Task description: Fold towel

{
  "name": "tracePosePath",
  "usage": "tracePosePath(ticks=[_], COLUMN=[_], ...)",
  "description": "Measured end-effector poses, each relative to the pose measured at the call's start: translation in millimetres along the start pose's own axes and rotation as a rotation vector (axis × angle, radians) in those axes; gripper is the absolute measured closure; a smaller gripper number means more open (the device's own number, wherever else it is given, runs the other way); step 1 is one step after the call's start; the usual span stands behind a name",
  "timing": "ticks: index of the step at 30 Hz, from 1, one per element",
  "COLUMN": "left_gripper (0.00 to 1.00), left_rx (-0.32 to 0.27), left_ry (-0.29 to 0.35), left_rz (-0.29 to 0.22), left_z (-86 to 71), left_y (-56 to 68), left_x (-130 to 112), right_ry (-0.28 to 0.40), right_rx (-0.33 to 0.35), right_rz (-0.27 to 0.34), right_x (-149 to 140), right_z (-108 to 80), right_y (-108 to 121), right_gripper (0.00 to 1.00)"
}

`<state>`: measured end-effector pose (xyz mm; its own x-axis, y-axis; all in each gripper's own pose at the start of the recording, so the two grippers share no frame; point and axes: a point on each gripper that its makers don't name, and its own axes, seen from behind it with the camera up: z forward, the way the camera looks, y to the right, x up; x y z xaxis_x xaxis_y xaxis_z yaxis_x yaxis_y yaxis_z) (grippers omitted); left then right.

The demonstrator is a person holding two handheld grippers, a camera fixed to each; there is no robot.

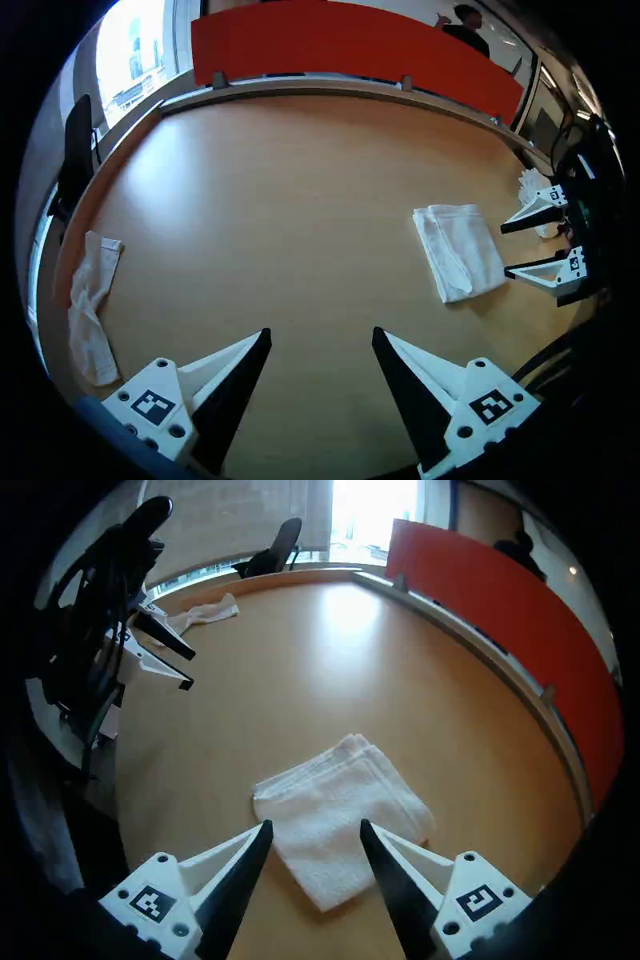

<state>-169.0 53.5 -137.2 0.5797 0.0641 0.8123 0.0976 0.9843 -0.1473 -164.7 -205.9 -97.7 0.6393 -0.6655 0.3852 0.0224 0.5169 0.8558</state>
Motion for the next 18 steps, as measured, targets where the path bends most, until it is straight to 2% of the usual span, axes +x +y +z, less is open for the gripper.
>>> tracePosePath(ticks=[8, 18], left_gripper=[0.06, 0.06], left_rx=[0.0, -0.001], left_ry=[0.006, 0.005], left_rz=[0.003, 0.007], left_z=[-1.8, -2.0], left_y=[0.7, 3.1], left_x=[3, 1], right_ry=[-0.023, -0.075], right_rx=[-0.014, -0.039], right_rz=[0.017, 0.043], right_x=[-18, -55], right_z=[-1.8, -7.0], right_y=[2, 9], right_gripper=[0.16, 0.16])
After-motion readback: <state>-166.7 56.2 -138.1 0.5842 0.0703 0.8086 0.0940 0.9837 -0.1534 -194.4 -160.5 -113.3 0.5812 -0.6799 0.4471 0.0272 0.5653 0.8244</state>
